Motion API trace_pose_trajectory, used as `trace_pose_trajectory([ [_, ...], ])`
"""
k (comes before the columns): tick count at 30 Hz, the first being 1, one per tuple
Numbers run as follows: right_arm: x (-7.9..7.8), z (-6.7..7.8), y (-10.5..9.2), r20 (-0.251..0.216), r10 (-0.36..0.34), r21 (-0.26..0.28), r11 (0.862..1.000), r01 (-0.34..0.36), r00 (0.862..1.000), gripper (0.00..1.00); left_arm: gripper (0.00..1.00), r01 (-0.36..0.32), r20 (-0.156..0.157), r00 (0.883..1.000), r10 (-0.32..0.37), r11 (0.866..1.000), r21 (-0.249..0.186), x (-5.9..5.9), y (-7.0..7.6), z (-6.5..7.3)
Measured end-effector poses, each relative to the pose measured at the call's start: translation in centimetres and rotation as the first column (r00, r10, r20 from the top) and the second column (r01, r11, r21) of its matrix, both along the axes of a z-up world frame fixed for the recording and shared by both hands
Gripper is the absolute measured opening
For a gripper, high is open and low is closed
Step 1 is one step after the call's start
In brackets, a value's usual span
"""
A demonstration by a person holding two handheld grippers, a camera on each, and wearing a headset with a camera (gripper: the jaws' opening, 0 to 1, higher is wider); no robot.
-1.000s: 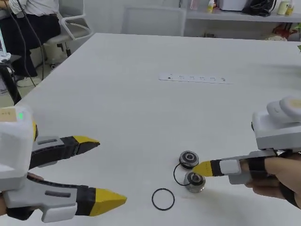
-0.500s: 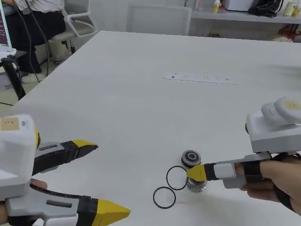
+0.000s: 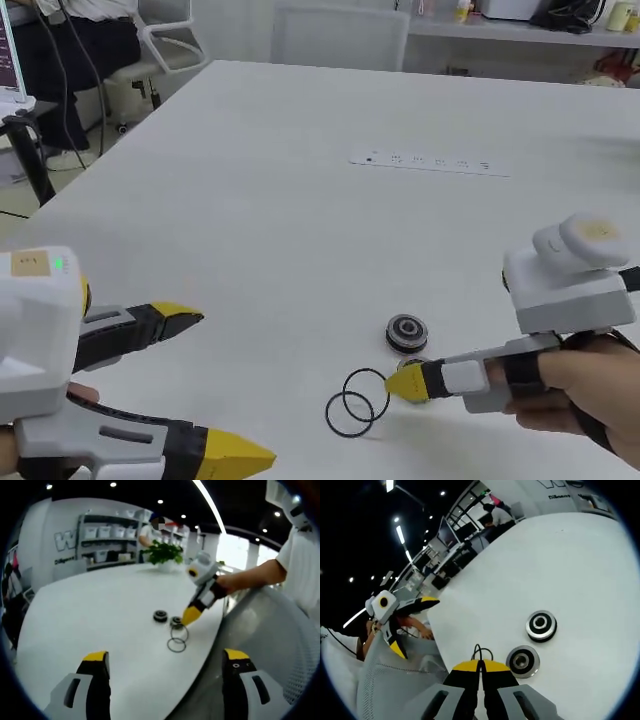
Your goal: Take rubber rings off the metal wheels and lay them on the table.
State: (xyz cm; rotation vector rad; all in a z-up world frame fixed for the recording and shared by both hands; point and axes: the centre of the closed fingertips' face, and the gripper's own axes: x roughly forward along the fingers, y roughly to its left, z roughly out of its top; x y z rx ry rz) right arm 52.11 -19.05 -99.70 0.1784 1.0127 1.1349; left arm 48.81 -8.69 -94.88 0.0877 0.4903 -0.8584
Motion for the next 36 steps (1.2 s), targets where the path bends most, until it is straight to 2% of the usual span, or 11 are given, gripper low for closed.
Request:
trace_pose_trajectory([
  [8, -0.5, -1.0, -0.1, -0.001, 0.028, -0.040, 0.999, -0.028, 1.000, 0.00, 0.94, -0.010, -0.012, 1.000, 0.010, 1.000, -0.021, -0.1, 0.1, 0.0],
  [13, -0.3, -1.4, -0.5, -0.001, 0.016, -0.061, 0.998, -0.016, 1.000, 0.00, 0.93, -0.018, -0.018, 1.000, 0.017, 0.999, -0.026, -0.1, 0.1, 0.0],
  [20, 0.2, -2.0, -0.9, 0.028, 0.019, -0.097, 0.995, -0.016, 0.999, 0.00, 0.93, -0.010, -0.023, 1.000, 0.010, 1.000, -0.016, -0.2, 0.1, -0.2],
  [36, 0.7, -2.3, -1.4, 0.041, 0.011, -0.125, 0.992, -0.006, 0.999, 0.00, 0.92, 0.000, -0.037, 0.999, 0.000, 1.000, 0.000, -0.4, 0.1, -0.6],
])
